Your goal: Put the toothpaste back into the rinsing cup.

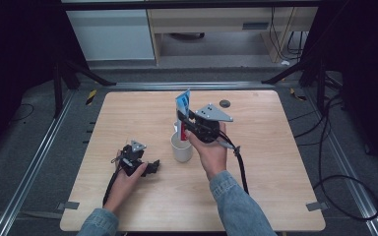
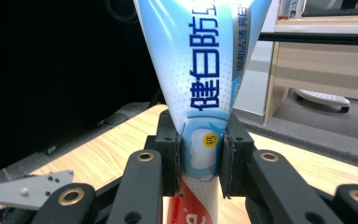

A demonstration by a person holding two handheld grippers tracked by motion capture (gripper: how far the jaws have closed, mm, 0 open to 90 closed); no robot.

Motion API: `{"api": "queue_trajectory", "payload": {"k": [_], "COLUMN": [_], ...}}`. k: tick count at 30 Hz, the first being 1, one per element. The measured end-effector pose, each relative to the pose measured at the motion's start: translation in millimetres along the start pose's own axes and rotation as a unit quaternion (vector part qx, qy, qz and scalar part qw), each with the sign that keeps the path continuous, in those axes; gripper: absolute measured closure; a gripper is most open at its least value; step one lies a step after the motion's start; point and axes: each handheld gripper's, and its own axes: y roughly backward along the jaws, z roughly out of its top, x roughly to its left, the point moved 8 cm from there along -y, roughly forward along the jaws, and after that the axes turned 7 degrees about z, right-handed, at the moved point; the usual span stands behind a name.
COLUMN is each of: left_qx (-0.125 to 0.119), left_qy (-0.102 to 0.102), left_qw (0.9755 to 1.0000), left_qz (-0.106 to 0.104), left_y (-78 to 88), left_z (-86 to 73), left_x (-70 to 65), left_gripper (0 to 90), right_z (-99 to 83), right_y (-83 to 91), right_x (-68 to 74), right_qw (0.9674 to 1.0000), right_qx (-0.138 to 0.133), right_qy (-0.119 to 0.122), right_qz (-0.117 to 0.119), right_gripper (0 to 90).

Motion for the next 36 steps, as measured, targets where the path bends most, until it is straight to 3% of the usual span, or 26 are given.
{"api": "queue_trajectory", "payload": {"k": [17, 36], "left_qx": [0.001, 0.001], "left_qy": [-0.001, -0.001], "left_qw": [1.0000, 1.0000], "left_qz": [-0.001, -0.001], "left_y": [0.1, 0.1], "left_z": [-0.2, -0.2], "left_x": [-0.2, -0.2], "left_gripper": [0.0, 0.0], "right_z": [-42.1, -58.0], "right_y": [-12.5, -16.7], "right_x": [-2.7, -3.9], "right_qw": [0.9995, 0.9991], "right_qx": [0.028, 0.037], "right_qy": [-0.010, -0.021], "right_qz": [0.004, 0.006], "right_gripper": [72.8, 72.6]}}
